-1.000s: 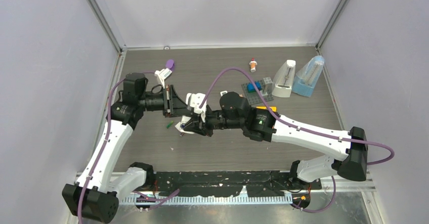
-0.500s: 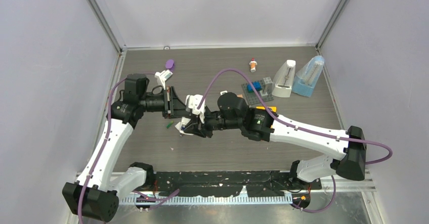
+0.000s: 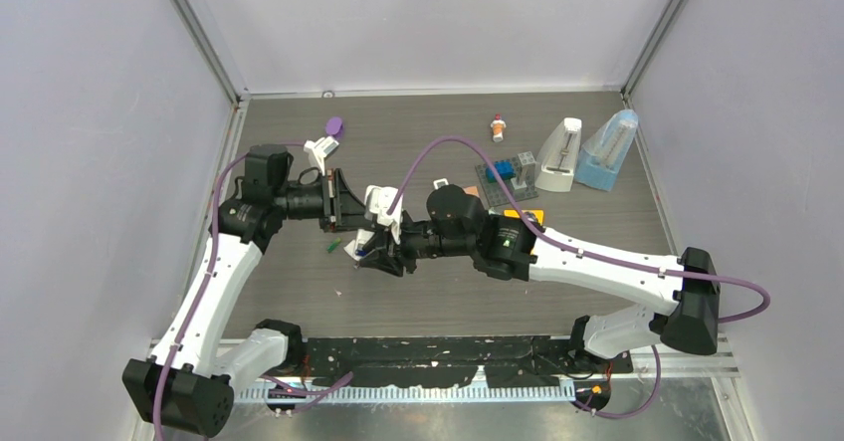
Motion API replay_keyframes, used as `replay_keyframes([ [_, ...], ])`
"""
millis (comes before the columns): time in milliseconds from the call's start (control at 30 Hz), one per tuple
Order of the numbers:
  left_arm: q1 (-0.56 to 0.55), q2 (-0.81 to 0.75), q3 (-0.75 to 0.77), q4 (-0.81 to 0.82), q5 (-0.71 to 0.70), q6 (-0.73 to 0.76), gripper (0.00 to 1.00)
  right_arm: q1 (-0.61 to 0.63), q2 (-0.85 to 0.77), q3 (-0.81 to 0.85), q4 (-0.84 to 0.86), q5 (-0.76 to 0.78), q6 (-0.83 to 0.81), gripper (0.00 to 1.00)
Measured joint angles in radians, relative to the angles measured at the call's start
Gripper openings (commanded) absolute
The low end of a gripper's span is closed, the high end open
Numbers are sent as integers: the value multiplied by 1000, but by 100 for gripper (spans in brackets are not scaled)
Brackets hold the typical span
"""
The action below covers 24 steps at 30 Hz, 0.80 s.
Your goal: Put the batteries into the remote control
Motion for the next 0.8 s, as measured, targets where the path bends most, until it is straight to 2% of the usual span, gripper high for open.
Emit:
replay_keyframes([
  [167,1,1,0,10,-11,0,0,3,0,-1,3,16,30,52],
  [267,1,5,0,19,-24,0,0,7,0,-1,3,24,60,72],
  [333,2,11,-1,33,-40,-5,0,10,-2,-1,1,27,80,80],
  [533,2,23,-20,99,-44,-65,0,4,-32,-1,-12,31,156,97],
  [633,2,25,-33,120,-40,-87,0,-12,-55,-1,-15,44,205,99],
  [800,1,25,-50,136,-27,-127,0,-63,-89,1,-31,111,331,96],
])
